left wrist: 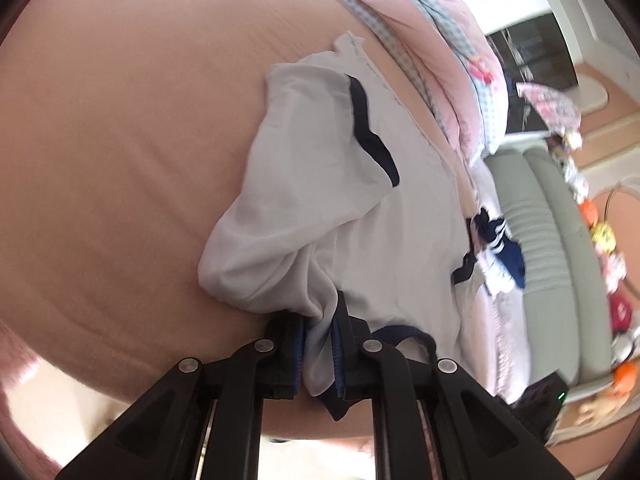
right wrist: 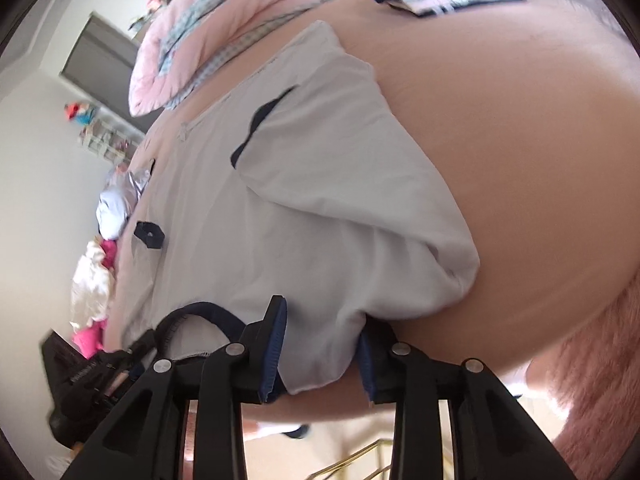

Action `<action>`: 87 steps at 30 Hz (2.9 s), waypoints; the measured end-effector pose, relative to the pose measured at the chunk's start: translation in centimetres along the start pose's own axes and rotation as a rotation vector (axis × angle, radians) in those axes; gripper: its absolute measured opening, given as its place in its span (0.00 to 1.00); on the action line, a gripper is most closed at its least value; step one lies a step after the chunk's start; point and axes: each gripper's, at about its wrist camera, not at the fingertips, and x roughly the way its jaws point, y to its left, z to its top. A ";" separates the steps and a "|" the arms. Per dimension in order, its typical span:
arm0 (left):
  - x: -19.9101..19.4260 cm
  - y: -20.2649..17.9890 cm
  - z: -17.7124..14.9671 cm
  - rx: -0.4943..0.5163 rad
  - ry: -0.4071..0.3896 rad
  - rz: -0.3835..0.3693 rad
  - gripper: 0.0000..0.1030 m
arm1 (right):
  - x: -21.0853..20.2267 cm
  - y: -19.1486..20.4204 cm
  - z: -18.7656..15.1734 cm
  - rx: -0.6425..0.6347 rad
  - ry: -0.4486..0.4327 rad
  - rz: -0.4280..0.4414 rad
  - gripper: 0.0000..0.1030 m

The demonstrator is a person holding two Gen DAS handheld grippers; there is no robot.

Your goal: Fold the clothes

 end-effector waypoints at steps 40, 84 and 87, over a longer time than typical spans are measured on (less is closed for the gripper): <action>-0.2 -10.0 11.3 0.378 0.117 0.008 0.03 | -4.2 3.2 9.2 -0.133 -0.087 0.071 0.02; 2.6 -1.4 16.4 0.322 0.051 0.042 0.41 | 1.7 -3.4 15.6 -0.115 -0.107 -0.104 0.34; 4.7 -1.6 15.7 0.331 0.084 0.088 0.41 | 2.3 -3.8 14.6 -0.128 -0.088 -0.103 0.37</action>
